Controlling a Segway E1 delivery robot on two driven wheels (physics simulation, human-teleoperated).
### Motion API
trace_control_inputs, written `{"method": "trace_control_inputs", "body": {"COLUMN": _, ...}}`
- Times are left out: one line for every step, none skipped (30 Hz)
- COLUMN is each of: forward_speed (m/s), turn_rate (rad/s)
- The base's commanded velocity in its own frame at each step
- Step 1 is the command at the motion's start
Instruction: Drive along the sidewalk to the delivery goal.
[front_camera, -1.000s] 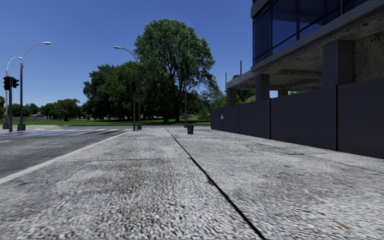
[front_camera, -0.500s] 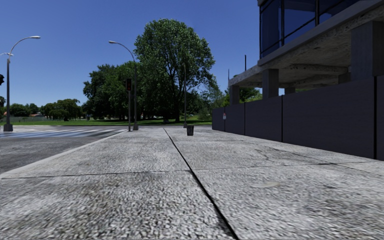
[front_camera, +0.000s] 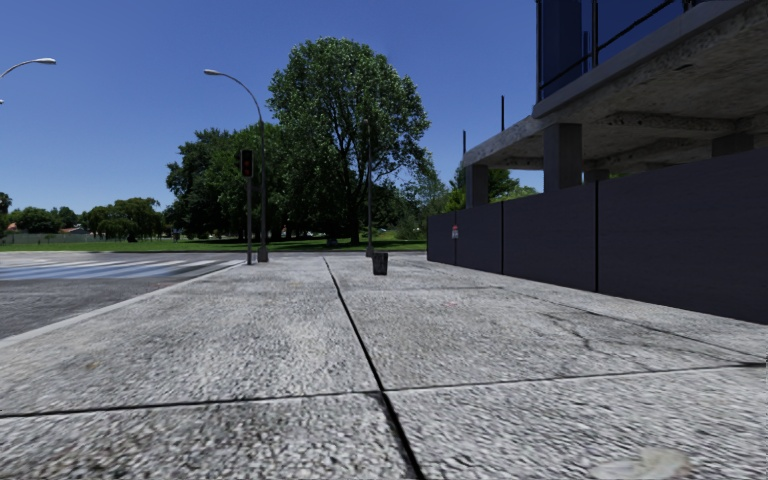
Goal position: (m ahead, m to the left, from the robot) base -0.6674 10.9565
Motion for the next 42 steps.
{"method": "trace_control_inputs", "body": {"forward_speed": 2.0, "turn_rate": 0.0}}
{"method": "trace_control_inputs", "body": {"forward_speed": 2.0, "turn_rate": 0.0}}
{"method": "trace_control_inputs", "body": {"forward_speed": 2.0, "turn_rate": 0.0}}
{"method": "trace_control_inputs", "body": {"forward_speed": 2.0, "turn_rate": 0.0}}
{"method": "trace_control_inputs", "body": {"forward_speed": 2.0, "turn_rate": 0.0}}
{"method": "trace_control_inputs", "body": {"forward_speed": 2.0, "turn_rate": 0.0}}
{"method": "trace_control_inputs", "body": {"forward_speed": 2.0, "turn_rate": 0.0}}
{"method": "trace_control_inputs", "body": {"forward_speed": 2.0, "turn_rate": 0.0}}
{"method": "trace_control_inputs", "body": {"forward_speed": 2.0, "turn_rate": 0.0}}
{"method": "trace_control_inputs", "body": {"forward_speed": 2.0, "turn_rate": 0.0}}
{"method": "trace_control_inputs", "body": {"forward_speed": 2.0, "turn_rate": 0.0}}
{"method": "trace_control_inputs", "body": {"forward_speed": 2.0, "turn_rate": 0.39}}
{"method": "trace_control_inputs", "body": {"forward_speed": 2.0, "turn_rate": 0.65}}
{"method": "trace_control_inputs", "body": {"forward_speed": 2.0, "turn_rate": 0.73}}
{"method": "trace_control_inputs", "body": {"forward_speed": 2.0, "turn_rate": 0.73}}
{"method": "trace_control_inputs", "body": {"forward_speed": 2.0, "turn_rate": 0.75}}
{"method": "trace_control_inputs", "body": {"forward_speed": 2.0, "turn_rate": 0.33}}
{"method": "trace_control_inputs", "body": {"forward_speed": 2.0, "turn_rate": 0.07}}
{"method": "trace_control_inputs", "body": {"forward_speed": 2.0, "turn_rate": 0.0}}
{"method": "trace_control_inputs", "body": {"forward_speed": 2.0, "turn_rate": 0.0}}
{"method": "trace_control_inputs", "body": {"forward_speed": 2.0, "turn_rate": 0.0}}
{"method": "trace_control_inputs", "body": {"forward_speed": 2.0, "turn_rate": 0.0}}
{"method": "trace_control_inputs", "body": {"forward_speed": 2.0, "turn_rate": 0.0}}
{"method": "trace_control_inputs", "body": {"forward_speed": 2.0, "turn_rate": 0.0}}
{"method": "trace_control_inputs", "body": {"forward_speed": 2.0, "turn_rate": 0.0}}
{"method": "trace_control_inputs", "body": {"forward_speed": 2.0, "turn_rate": 0.0}}
{"method": "trace_control_inputs", "body": {"forward_speed": 2.0, "turn_rate": 0.0}}
{"method": "trace_control_inputs", "body": {"forward_speed": 2.0, "turn_rate": 0.0}}
{"method": "trace_control_inputs", "body": {"forward_speed": 2.0, "turn_rate": 0.0}}
{"method": "trace_control_inputs", "body": {"forward_speed": 2.0, "turn_rate": 0.0}}
{"method": "trace_control_inputs", "body": {"forward_speed": 2.0, "turn_rate": 0.0}}
{"method": "trace_control_inputs", "body": {"forward_speed": 2.0, "turn_rate": 0.0}}
{"method": "trace_control_inputs", "body": {"forward_speed": 2.0, "turn_rate": 0.0}}
{"method": "trace_control_inputs", "body": {"forward_speed": 2.0, "turn_rate": 0.0}}
{"method": "trace_control_inputs", "body": {"forward_speed": 2.0, "turn_rate": 0.05}}
{"method": "trace_control_inputs", "body": {"forward_speed": 2.0, "turn_rate": 0.49}}
{"method": "trace_control_inputs", "body": {"forward_speed": 2.0, "turn_rate": 0.63}}
{"method": "trace_control_inputs", "body": {"forward_speed": 2.0, "turn_rate": 0.7}}
{"method": "trace_control_inputs", "body": {"forward_speed": 2.0, "turn_rate": 0.7}}
{"method": "trace_control_inputs", "body": {"forward_speed": 2.0, "turn_rate": 0.72}}
{"method": "trace_control_inputs", "body": {"forward_speed": 2.0, "turn_rate": 0.64}}
{"method": "trace_control_inputs", "body": {"forward_speed": 2.0, "turn_rate": 0.2}}
